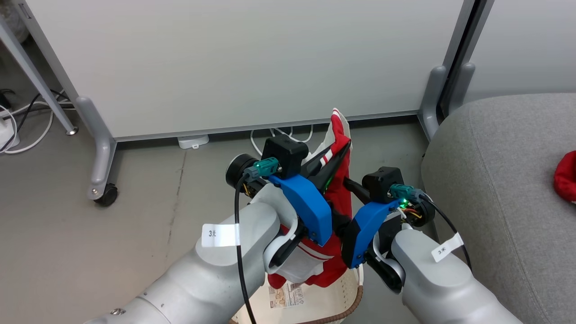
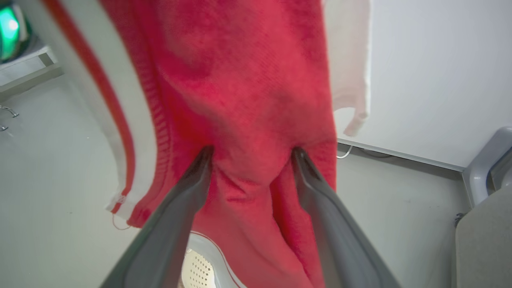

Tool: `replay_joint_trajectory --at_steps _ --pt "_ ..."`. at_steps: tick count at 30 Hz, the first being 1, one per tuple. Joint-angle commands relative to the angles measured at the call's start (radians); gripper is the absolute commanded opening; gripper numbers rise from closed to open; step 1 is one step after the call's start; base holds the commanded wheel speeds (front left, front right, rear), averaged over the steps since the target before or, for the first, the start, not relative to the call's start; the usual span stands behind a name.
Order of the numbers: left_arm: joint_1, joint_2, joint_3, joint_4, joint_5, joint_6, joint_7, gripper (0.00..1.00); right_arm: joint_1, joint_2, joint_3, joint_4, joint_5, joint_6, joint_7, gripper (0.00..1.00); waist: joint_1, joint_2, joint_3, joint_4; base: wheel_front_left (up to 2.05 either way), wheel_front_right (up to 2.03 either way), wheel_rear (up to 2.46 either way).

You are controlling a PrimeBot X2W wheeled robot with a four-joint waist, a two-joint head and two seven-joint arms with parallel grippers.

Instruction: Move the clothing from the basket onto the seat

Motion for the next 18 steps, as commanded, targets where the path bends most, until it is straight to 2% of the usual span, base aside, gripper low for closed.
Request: replay_joint_trajectory --at_steps 1,3,4,18 --pt "-0.020 0.000 -0.003 0.001 -0.009 0.005 -0.006 0.00 -0.018 0.004 0.011 0.009 0.017 0.000 -0.010 1.00 -0.0001 0.0000 -0.001 -0.001 0.00 0.00 0.00" --pt "-0.020 0.000 -0.008 0.002 -0.014 0.004 -0.007 0.00 -0.028 0.004 0.026 0.013 0.027 0.000 -0.023 0.10 -0.0001 0.0000 -0.002 -0.003 0.00 0.00 0.00" --pt "-0.021 0.000 -0.011 0.003 -0.017 0.006 -0.008 0.00 -0.031 0.004 0.032 0.015 0.034 0.000 -0.029 0.00 -0.0001 0.0000 -0.002 -0.004 0.00 0.00 0.00" --pt "-0.039 0.000 -0.022 0.036 -0.032 0.014 -0.013 0.00 -0.047 0.004 0.109 0.067 0.129 0.000 -0.050 0.00 -0.0001 0.0000 -0.007 -0.021 0.00 0.00 0.00"
